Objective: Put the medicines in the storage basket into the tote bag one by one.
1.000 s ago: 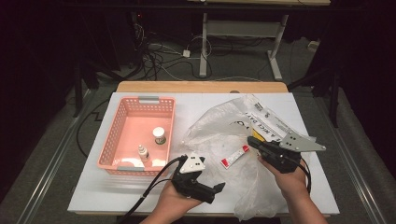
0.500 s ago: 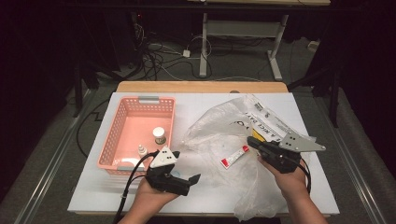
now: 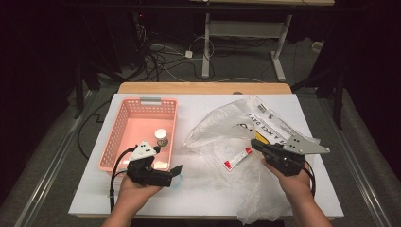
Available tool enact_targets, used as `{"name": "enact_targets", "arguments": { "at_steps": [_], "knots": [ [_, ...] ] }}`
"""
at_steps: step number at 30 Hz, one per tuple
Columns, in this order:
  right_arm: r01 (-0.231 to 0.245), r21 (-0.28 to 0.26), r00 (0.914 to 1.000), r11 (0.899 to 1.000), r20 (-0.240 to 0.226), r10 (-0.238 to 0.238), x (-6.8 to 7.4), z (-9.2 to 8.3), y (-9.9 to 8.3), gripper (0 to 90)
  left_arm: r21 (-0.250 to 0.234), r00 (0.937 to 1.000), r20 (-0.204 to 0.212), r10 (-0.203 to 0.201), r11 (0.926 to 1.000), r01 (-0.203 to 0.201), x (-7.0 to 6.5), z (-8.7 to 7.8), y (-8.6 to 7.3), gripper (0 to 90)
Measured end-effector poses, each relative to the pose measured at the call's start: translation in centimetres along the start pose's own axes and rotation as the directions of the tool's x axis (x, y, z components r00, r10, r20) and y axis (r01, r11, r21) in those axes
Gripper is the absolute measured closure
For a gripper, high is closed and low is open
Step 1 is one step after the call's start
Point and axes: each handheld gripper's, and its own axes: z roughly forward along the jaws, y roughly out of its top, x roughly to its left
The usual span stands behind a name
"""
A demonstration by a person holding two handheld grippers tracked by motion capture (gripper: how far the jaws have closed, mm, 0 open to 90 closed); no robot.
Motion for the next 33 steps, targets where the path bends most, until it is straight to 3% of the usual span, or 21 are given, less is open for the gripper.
{"name": "enact_targets", "arguments": {
  "at_steps": [10,23,33],
  "knots": [
    [0.006,0.003,1.0,1.0,0.0,-0.006,0.0,-0.1,0.0,90.0,-0.005,0.9982,-0.049,-0.035,0.9994,0.034,2.2,-1.3,-0.3,0.0],
    [0.008,0.002,1.0,1.0,0.006,-0.008,-0.2,-0.3,-0.1,90.0,-0.028,0.9898,-0.11,-0.091,0.9957,0.088,4.7,-3.2,-0.8,0.0],
    [0.007,0.002,0.9999,1.0,0.01,-0.007,-0.2,-0.4,-0.1,90.0,-0.025,0.9883,-0.122,-0.092,0.9956,0.09,5.2,-3.1,-0.6,0.0]
  ]
}}
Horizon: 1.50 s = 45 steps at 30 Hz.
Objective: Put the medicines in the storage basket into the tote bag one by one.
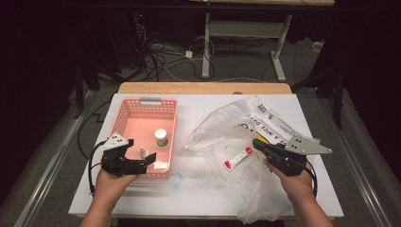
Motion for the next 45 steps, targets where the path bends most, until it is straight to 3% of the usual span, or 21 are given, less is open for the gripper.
{"name": "enact_targets", "arguments": {
  "at_steps": [6,12,15,22,28,36,45],
  "knots": [
    [-0.004,0.001,1.0,1.0,0.0,0.004,0.0,0.2,0.0,90.0,-0.024,1.0,0.004,0.005,0.9997,-0.005,-0.2,0.3,1.2,0.0],
    [0.0,-0.002,1.0,1.0,-0.006,0.0,0.1,0.1,0.1,90.0,-0.019,0.9997,-0.005,0.023,0.9996,-0.023,-0.1,1.0,2.9,0.0],
    [-0.003,-0.003,1.0,1.0,0.0,0.003,0.1,0.1,0.1,90.0,-0.013,0.9999,-0.005,0.013,0.9998,-0.013,0.3,1.6,3.6,0.0],
    [-0.002,-0.006,1.0,1.0,-0.001,0.002,0.0,0.1,0.1,90.0,0.022,1.0,-0.006,0.004,0.9997,-0.004,1.3,3.5,4.7,0.0],
    [-0.006,-0.006,1.0,1.0,-0.002,0.006,-0.1,0.0,0.1,90.0,0.081,0.9999,-0.015,0.003,0.9967,-0.002,2.3,5.2,5.7,0.0],
    [-0.007,-0.004,1.0,1.0,-0.003,0.007,-0.1,0.1,0.0,90.0,0.167,0.9993,-0.037,0.008,0.986,-0.002,3.3,7.2,6.4,1.1],
    [-0.012,-0.004,0.9999,1.0,-0.006,0.012,-0.1,0.1,0.1,90.0,0.282,0.9995,-0.03,0.007,0.9594,0.002,4.3,8.9,6.7,7.7]
  ]
}}
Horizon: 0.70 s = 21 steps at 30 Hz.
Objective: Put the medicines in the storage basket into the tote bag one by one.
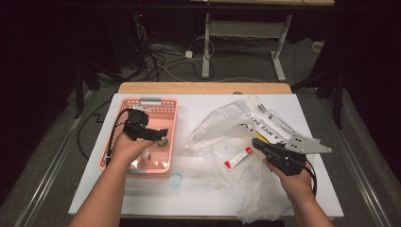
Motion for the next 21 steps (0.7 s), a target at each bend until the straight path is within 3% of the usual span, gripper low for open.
{"name": "enact_targets", "arguments": {
  "at_steps": [6,12,21],
  "knots": [
    [0.003,0.0,1.0,1.0,0.001,-0.003,-0.1,0.0,-0.1,90.0,0.067,0.9999,0.01,0.009,0.9977,-0.01,0.1,0.9,0.4,14.4],
    [0.005,0.0,1.0,1.0,0.003,-0.005,-0.1,0.0,0.0,90.0,0.14,0.9999,0.008,0.008,0.99,-0.009,0.1,1.9,0.6,17.6],
    [0.001,0.001,1.0,1.0,0.004,-0.001,-0.2,-0.1,-0.1,90.0,0.189,0.9998,-0.011,0.018,0.9818,-0.016,-0.1,2.8,0.6,24.6]
  ]
}}
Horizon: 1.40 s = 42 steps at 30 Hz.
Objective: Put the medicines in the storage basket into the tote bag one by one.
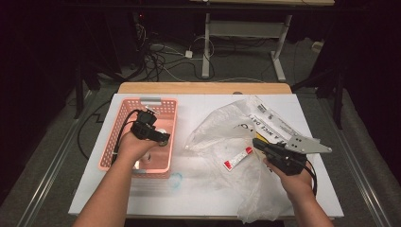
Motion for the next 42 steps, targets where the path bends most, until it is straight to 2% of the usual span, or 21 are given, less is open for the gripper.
{"name": "enact_targets", "arguments": {
  "at_steps": [9,19,22,33,42],
  "knots": [
    [0.004,0.0,1.0,1.0,0.0,-0.004,0.0,0.0,0.0,90.0,0.034,0.9995,-0.031,0.005,0.9994,-0.004,0.0,0.4,0.0,35.5],
    [0.002,0.001,1.0,1.0,0.0,-0.002,-0.1,0.0,0.0,90.0,0.051,0.9998,-0.014,0.017,0.9986,-0.016,-0.1,0.8,0.0,44.0],
    [0.001,0.001,1.0,1.0,0.001,-0.001,-0.1,-0.1,0.0,90.0,0.046,0.9994,-0.019,0.029,0.9986,-0.028,-0.2,0.8,0.0,47.4],
    [0.005,0.002,1.0,1.0,0.002,-0.005,-0.1,-0.1,-0.1,90.0,0.04,0.9989,-0.027,0.04,0.9985,-0.038,-0.2,0.6,-0.1,48.3],
    [0.001,0.002,1.0,1.0,0.005,-0.001,-0.1,-0.2,-0.1,90.0,-0.015,0.9994,-0.021,0.027,0.9995,-0.027,-0.2,-0.8,-0.4,48.4]
  ]
}}
